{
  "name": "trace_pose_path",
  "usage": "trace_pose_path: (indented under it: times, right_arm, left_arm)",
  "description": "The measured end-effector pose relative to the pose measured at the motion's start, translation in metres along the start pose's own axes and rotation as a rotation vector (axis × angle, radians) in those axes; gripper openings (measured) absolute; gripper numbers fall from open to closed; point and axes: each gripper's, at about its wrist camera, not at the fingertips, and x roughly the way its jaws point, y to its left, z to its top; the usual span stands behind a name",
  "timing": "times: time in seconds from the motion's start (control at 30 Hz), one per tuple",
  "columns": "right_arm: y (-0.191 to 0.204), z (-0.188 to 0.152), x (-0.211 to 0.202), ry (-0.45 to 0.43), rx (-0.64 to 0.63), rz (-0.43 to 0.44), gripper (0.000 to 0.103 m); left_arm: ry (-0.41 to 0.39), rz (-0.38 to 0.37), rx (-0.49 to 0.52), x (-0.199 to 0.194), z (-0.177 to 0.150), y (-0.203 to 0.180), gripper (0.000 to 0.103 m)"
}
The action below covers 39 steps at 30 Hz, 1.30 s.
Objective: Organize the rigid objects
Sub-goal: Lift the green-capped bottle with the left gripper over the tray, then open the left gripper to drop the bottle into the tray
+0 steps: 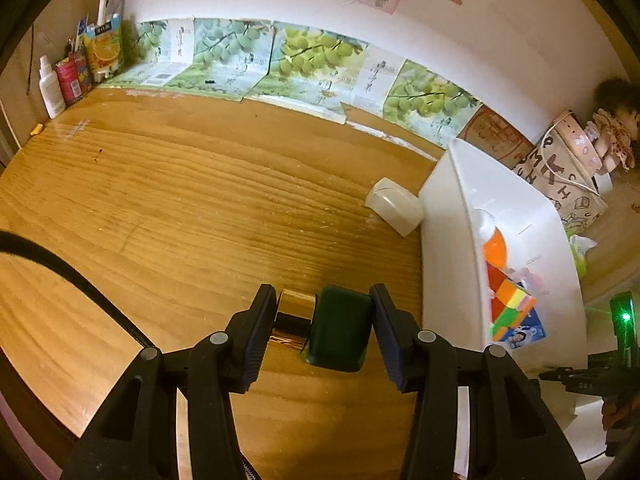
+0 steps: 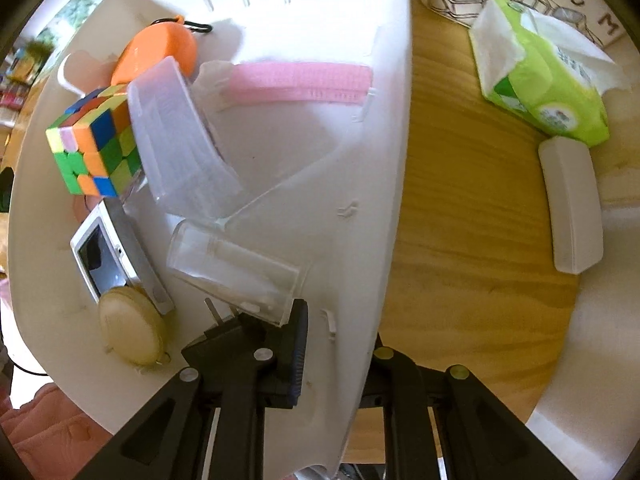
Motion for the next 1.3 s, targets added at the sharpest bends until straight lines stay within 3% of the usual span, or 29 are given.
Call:
trace_pose_path:
  times: [0.23, 0.63, 1.1, 1.3]
  right_arm:
    - [-0.007, -0.003, -0.002, -0.007, -0.071, 0.011, 0.008]
    - [-0.001, -0.008, -0.003, -0.025, -0.183, 0.019, 0.009]
    - [0.018, -0.018, -0.002, -0.026, -0.235, 0.02, 0.011]
    - [0.016, -0.015, -0.002, -0.021, -0.238, 0.019, 0.011]
  left_arm:
    - [-0.057, 0.009, 0.047, -0.025, -0.01, -0.024, 0.052]
    - [-0.106, -0.035, 0.161, -0.054, -0.028, -0.076, 0.052]
    - [-0.048, -0.179, 0.352, -0.036, -0.043, -0.155, 0.052]
    - [-0.024, -0.213, 0.382, -0.025, -0.042, -0.171, 0.052]
